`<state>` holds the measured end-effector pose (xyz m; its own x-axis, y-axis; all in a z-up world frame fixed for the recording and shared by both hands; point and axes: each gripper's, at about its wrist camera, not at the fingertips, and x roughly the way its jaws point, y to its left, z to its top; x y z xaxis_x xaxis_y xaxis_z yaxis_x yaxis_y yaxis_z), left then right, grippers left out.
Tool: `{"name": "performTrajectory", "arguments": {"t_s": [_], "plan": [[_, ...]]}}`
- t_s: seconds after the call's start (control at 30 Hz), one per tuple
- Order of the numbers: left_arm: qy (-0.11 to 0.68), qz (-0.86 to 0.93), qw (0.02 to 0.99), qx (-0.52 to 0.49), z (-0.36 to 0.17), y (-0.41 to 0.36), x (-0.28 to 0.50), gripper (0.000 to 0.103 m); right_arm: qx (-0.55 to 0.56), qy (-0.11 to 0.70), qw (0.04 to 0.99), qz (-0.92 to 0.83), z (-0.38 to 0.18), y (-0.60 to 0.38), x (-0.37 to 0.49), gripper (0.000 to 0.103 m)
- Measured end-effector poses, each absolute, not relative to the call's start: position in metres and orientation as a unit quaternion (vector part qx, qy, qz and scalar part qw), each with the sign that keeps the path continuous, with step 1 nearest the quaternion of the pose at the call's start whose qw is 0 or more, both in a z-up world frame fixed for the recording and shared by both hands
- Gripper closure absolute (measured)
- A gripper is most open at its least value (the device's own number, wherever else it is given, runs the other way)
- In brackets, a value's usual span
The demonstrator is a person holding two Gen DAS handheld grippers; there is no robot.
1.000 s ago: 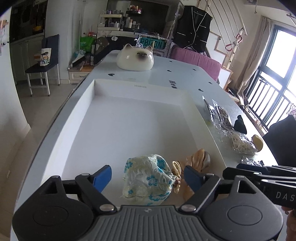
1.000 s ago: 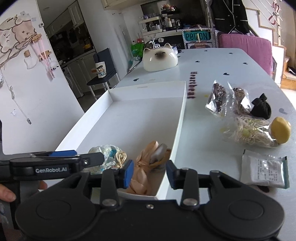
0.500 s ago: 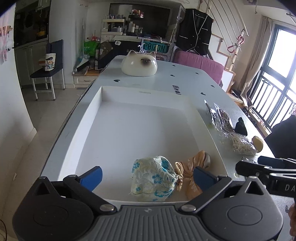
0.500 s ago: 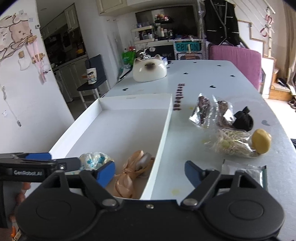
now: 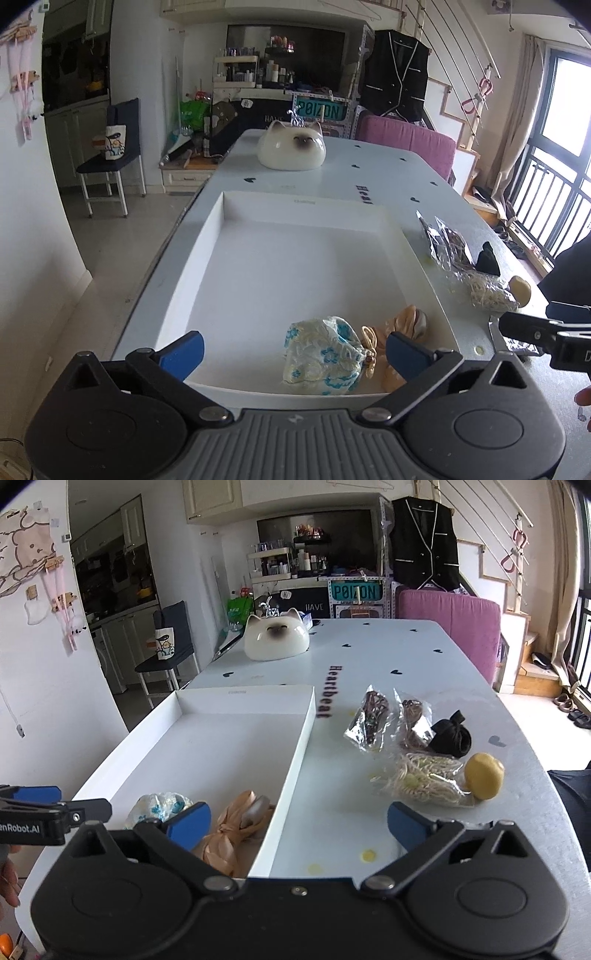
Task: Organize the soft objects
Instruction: 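Open the left tool dropping the floral pouch in the tray while the right tool releases the satin pouch, then grasp the clear bead necklace bag with the left tool while the right tool grasps the white sachet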
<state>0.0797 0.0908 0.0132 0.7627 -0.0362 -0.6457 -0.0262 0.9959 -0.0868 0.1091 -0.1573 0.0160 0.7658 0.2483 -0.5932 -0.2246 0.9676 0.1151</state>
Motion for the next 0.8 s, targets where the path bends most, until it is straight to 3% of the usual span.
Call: {"name": "performTrajectory", "arguments": {"t_s": [0.8], "plan": [[0.311,-0.051,0.949,-0.027,0.032,0.021,0.101,0.000,0.031,0.271,0.958,0.089,0.027,-0.231,0.095,0.000]]}}
